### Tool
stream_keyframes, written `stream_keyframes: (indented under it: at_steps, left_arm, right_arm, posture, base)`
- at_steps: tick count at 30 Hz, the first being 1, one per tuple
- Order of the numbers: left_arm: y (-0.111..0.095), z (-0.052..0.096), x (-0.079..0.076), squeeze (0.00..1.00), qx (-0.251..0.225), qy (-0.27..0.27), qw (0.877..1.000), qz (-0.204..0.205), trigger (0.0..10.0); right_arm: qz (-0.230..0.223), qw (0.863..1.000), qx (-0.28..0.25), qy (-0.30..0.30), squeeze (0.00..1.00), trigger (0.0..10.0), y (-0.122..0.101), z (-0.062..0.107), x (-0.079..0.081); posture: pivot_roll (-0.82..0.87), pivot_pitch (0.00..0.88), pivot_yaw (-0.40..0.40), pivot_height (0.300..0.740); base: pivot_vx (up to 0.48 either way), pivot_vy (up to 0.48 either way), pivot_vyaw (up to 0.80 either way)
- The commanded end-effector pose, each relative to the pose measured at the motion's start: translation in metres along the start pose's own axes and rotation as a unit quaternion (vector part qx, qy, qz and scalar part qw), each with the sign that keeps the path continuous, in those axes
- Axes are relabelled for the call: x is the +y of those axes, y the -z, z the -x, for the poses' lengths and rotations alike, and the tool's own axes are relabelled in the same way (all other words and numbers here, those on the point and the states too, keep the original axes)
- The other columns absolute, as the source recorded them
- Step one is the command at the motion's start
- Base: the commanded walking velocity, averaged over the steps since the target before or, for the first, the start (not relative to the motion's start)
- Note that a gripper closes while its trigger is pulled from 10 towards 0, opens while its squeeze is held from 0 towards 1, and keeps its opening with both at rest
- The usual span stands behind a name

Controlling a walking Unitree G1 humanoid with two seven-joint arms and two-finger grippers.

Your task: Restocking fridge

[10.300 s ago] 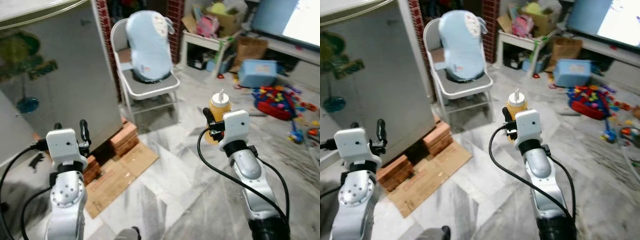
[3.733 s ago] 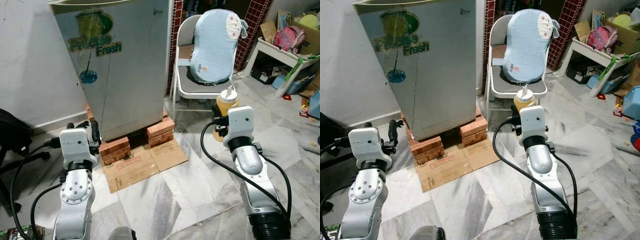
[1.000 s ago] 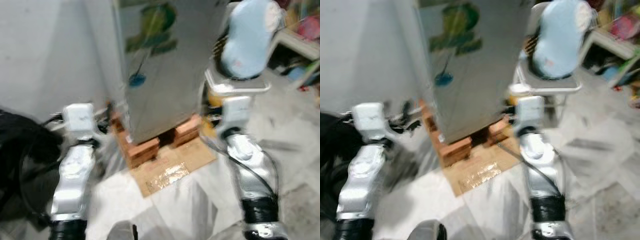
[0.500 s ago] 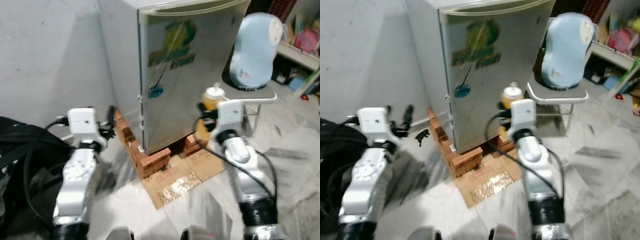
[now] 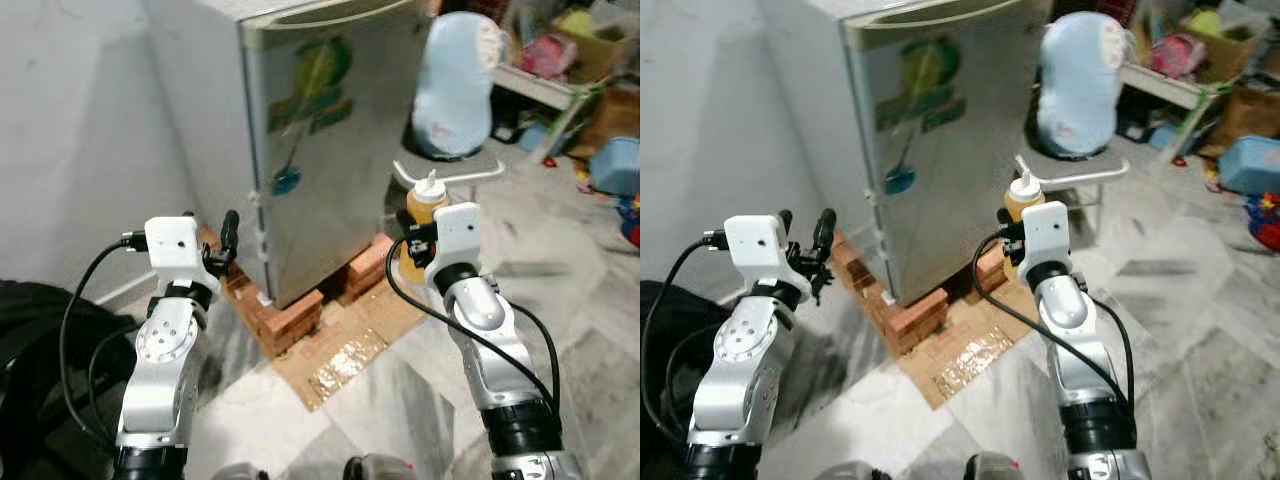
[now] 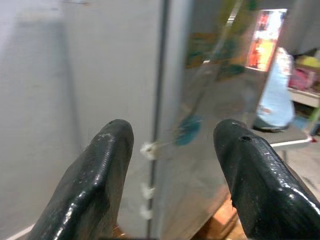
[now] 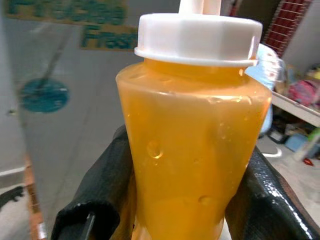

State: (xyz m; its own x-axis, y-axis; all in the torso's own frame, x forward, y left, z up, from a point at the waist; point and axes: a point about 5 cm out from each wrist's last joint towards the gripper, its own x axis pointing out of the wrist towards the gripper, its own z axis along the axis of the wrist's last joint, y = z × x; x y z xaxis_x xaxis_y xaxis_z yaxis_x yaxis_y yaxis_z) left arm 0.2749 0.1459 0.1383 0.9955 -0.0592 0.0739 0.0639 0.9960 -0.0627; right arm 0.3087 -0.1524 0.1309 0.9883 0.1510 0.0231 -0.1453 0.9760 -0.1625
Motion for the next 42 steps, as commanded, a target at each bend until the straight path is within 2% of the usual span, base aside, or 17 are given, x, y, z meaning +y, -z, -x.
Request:
stream_keyframes:
  at_steps: [1, 8, 14, 23, 26, 39, 42]
  left_arm:
    - [-0.004, -0.001, -0.002, 0.00, -0.008, 0.002, 1.000, -0.002, 10.0]
    - [-0.004, -0.002, -0.002, 0.00, -0.005, -0.002, 1.000, -0.001, 10.0]
    - [-0.004, -0.003, -0.001, 0.00, -0.005, -0.008, 1.000, -0.006, 10.0]
    - [0.002, -0.005, -0.003, 0.00, 0.010, -0.023, 1.000, -0.015, 10.0]
    - [-0.001, -0.008, -0.005, 0.00, 0.000, -0.019, 1.000, -0.022, 10.0]
    - [-0.003, -0.011, -0.008, 0.00, -0.008, -0.022, 0.999, -0.023, 10.0]
    - [-0.003, -0.010, -0.006, 0.00, -0.011, -0.030, 0.999, -0.018, 10.0]
  right_arm:
    - [-0.002, 1.000, -0.017, 0.011, 0.00, 10.0, -0.008, 0.000, -0.005]
    - [-0.002, 1.000, -0.017, 0.007, 0.00, 10.0, -0.007, 0.001, -0.002]
    - [0.002, 1.000, -0.015, 0.007, 0.00, 10.0, -0.006, 0.001, -0.003]
    - [0.003, 1.000, -0.015, 0.007, 0.00, 10.0, -0.006, 0.001, -0.004]
    - [0.004, 1.000, -0.015, 0.007, 0.00, 10.0, -0.006, 0.001, -0.004]
    - [0.008, 1.000, -0.010, 0.000, 0.00, 10.0, -0.004, 0.002, -0.004]
    - [0.006, 1.000, -0.008, -0.009, 0.00, 10.0, -0.003, 0.002, -0.003]
  posture:
    - [0.03, 0.069, -0.010, 0.740]
    - [0.03, 0.071, -0.006, 0.740]
    - [0.03, 0.072, -0.005, 0.740]
    - [0.03, 0.071, -0.009, 0.740]
    - [0.03, 0.070, -0.010, 0.740]
    - [0.02, 0.066, -0.011, 0.740]
    - [0.02, 0.064, -0.012, 0.740]
  base:
    - [0.480, 0.000, 0.00]
    - [0.472, 0.000, 0.00]
    - [0.403, 0.259, 0.00]
    - [0.000, 0.000, 0.00]
    - [0.000, 0.000, 0.00]
    - [0.000, -0.467, 0.00]
    - [0.000, 0.000, 0.00]
